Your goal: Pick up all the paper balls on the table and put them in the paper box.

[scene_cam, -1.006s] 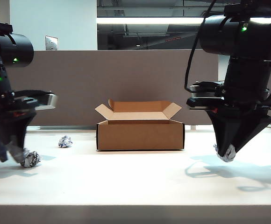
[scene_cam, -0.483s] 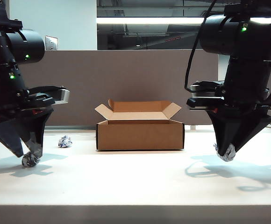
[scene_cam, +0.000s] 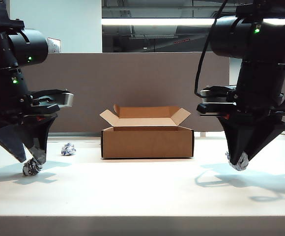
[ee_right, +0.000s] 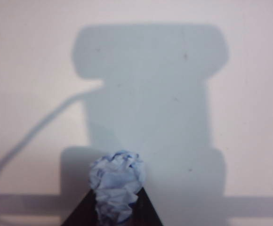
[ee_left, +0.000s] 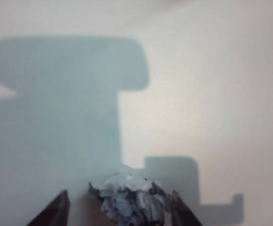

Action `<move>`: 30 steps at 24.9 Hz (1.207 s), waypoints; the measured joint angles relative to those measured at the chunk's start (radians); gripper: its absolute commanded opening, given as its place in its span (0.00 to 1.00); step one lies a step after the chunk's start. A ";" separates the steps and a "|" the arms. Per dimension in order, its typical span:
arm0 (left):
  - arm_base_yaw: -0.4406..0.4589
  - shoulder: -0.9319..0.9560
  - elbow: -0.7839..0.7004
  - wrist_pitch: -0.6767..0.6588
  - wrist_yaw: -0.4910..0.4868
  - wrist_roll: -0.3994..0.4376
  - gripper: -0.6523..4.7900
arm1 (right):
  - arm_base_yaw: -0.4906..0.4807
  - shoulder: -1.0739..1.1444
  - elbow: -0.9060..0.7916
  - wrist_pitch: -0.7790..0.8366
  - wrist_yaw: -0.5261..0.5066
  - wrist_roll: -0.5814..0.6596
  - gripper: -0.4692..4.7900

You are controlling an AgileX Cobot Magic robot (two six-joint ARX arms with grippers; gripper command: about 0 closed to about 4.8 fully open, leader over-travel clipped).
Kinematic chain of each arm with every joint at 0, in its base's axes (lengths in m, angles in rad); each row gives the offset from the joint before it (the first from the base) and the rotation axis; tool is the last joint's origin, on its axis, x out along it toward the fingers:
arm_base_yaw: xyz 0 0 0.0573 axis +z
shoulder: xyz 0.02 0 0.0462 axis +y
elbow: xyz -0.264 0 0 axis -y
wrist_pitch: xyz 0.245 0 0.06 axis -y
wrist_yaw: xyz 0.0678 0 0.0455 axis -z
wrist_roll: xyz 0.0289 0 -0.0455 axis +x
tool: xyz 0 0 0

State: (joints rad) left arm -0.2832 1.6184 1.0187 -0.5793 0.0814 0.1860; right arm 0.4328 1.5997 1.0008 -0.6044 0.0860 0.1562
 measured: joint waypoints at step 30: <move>0.000 0.056 0.003 0.007 0.006 -0.003 0.33 | 0.000 0.000 0.000 0.000 0.000 0.000 0.31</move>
State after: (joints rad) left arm -0.2832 1.6745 1.0218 -0.5720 0.0872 0.1829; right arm 0.4328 1.5997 1.0008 -0.6041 0.0860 0.1562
